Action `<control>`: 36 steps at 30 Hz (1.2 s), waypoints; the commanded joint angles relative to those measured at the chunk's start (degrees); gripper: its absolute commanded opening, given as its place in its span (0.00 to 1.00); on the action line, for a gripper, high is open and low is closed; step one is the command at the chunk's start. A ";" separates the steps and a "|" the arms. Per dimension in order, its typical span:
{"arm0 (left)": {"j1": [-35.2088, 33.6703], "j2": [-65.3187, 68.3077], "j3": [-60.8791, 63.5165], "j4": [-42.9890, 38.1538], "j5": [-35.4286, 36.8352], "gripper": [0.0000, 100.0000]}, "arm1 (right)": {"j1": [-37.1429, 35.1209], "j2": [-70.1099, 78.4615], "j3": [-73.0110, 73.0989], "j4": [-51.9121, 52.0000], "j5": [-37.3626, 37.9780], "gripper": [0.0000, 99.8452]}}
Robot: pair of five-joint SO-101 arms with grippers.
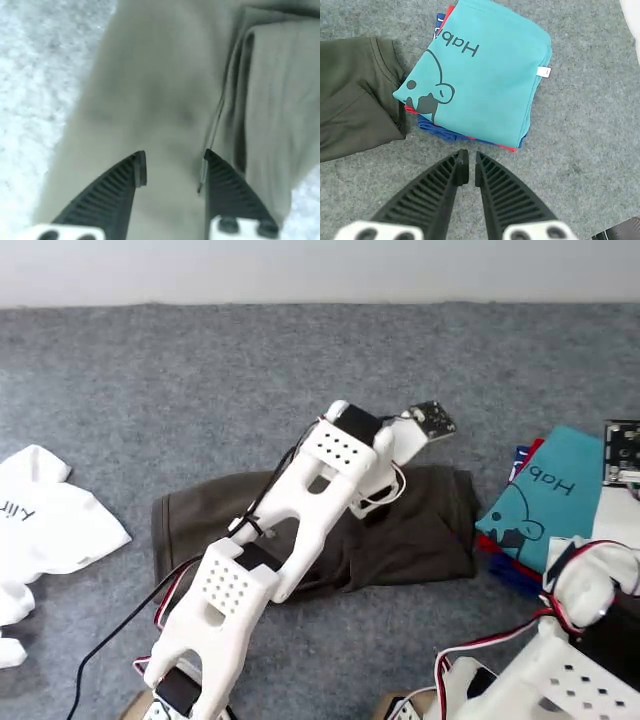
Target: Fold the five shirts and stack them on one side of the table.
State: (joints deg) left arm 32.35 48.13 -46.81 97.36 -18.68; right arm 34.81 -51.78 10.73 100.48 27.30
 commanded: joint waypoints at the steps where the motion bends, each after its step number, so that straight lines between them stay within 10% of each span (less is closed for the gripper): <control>1: 0.09 -4.92 -8.04 3.25 0.35 0.18 | 0.75 -0.13 -0.18 2.24 -0.09 0.04; 16: 10.02 -28.66 31.25 0.53 2.73 0.18 | 0.75 -0.40 0.88 2.24 -0.09 0.04; 36: -0.70 -29.36 51.30 -15.91 2.46 0.18 | 0.84 -0.57 3.96 2.24 -0.09 0.04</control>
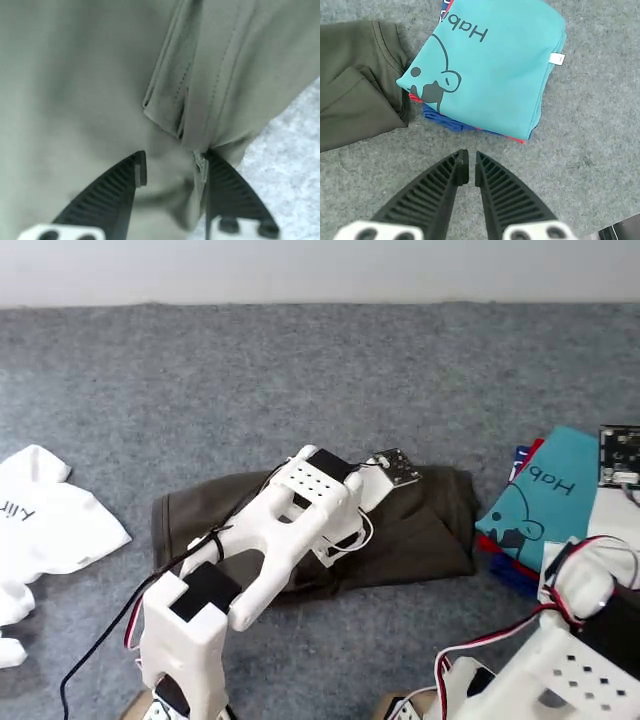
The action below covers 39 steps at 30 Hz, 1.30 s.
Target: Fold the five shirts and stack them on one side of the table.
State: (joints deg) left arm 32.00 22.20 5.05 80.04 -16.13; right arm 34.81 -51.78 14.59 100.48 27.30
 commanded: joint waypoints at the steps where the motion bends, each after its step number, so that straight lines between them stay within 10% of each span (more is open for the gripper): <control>1: -0.26 -3.43 -1.63 2.64 0.18 0.18 | 0.84 -0.57 0.09 2.24 -0.09 0.04; 18: -16.44 -14.42 -22.20 20.48 11.60 0.17 | 0.84 -0.57 0.00 2.33 -0.09 0.04; 31: -49.23 -28.40 0.66 10.37 3.78 0.18 | 0.84 -0.57 0.00 2.33 -0.09 0.04; 39: -54.15 -28.40 17.54 4.40 -2.11 0.25 | 0.84 -0.57 0.00 2.33 -0.09 0.04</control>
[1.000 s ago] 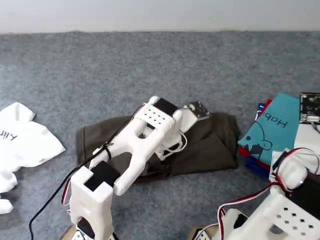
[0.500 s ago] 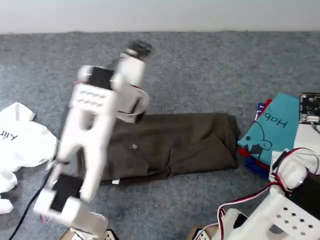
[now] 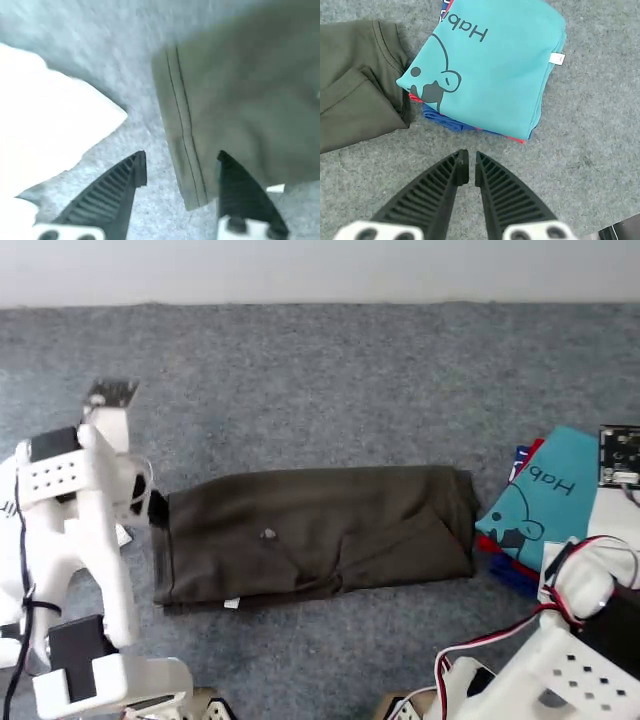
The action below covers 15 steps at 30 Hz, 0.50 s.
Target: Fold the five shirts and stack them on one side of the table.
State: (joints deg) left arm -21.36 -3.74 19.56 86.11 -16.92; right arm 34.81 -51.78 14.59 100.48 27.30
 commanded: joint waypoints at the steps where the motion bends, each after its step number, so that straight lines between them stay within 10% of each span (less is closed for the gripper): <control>1: -0.70 -2.46 4.53 -2.73 -1.32 0.25 | 0.84 -0.57 0.00 2.33 -0.09 0.04; 15: 3.96 -2.11 20.18 -22.15 -0.97 0.25 | 0.84 -0.57 0.18 2.33 -0.09 0.04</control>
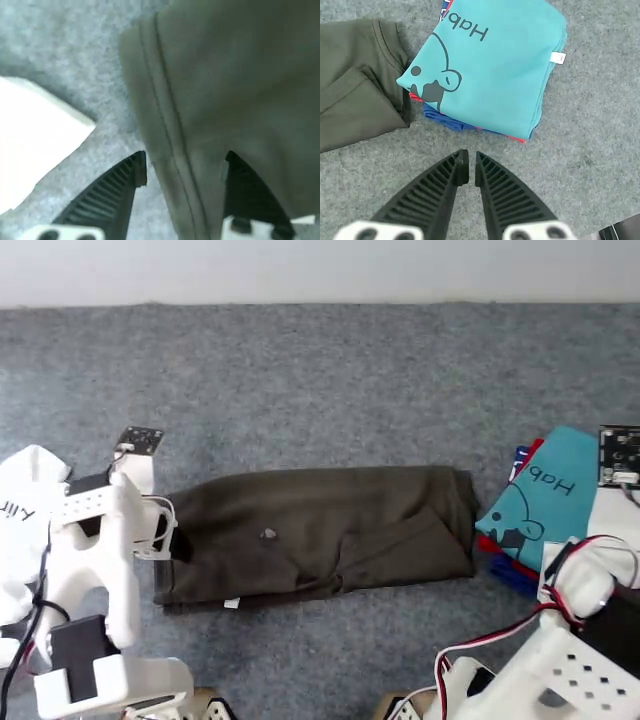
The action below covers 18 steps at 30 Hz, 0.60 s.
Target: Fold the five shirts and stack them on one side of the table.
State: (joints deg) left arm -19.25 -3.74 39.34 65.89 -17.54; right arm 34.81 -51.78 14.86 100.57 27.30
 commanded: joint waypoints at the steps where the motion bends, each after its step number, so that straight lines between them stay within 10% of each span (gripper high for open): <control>1: 2.73 -1.32 0.48 -2.20 -0.26 0.25 | 0.84 -0.57 -0.09 2.24 -0.09 0.04; 18: 2.20 17.76 -16.04 6.07 2.64 0.01 | 0.84 -0.57 -0.09 2.24 -0.09 0.04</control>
State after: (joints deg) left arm -16.00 13.23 25.19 72.13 -15.34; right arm 34.81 -51.78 14.86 100.57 27.30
